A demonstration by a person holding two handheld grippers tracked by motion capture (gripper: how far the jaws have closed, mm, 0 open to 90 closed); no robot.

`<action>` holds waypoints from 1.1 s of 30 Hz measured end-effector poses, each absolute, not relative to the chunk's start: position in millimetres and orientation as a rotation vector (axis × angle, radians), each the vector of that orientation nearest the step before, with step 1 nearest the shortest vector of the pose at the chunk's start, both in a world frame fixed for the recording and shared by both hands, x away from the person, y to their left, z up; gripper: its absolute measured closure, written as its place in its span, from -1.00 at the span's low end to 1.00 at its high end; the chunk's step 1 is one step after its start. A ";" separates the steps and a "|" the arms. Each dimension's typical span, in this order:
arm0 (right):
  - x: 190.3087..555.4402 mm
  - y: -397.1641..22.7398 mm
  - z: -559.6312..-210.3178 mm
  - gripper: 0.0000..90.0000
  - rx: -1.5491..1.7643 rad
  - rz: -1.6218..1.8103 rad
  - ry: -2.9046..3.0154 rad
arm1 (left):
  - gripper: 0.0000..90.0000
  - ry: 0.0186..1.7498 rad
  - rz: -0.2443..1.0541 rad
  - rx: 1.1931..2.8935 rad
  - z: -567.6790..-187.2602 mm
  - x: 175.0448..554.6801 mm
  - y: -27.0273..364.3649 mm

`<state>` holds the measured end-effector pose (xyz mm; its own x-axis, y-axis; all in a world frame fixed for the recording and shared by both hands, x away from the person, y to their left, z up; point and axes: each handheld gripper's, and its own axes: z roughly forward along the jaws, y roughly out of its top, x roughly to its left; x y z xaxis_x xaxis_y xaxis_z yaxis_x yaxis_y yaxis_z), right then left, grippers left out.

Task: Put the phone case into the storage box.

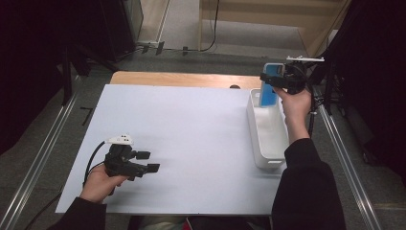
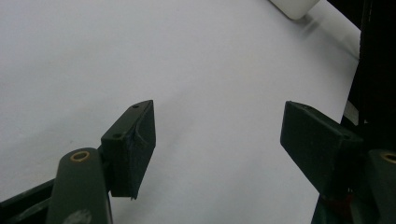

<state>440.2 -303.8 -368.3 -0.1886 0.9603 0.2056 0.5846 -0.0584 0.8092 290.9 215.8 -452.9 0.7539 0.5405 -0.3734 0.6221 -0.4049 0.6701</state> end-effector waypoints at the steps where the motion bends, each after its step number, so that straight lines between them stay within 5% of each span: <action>1: 442.0 -303.7 -369.7 -0.67 1.648 1.140 1.781 | -0.41 0.870 -0.122 2.097 -453.0 290.9 215.6; 33: 465.0 -286.6 -408.3 -0.67 1.722 0.999 1.712 | -0.41 0.867 -0.122 2.102 -452.5 291.4 216.3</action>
<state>465.0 -286.6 -408.3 -0.0661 0.9872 0.1452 0.6120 -0.0748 0.7873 291.4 216.3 -452.5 0.7560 0.5390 -0.3715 0.6206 -0.4098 0.6685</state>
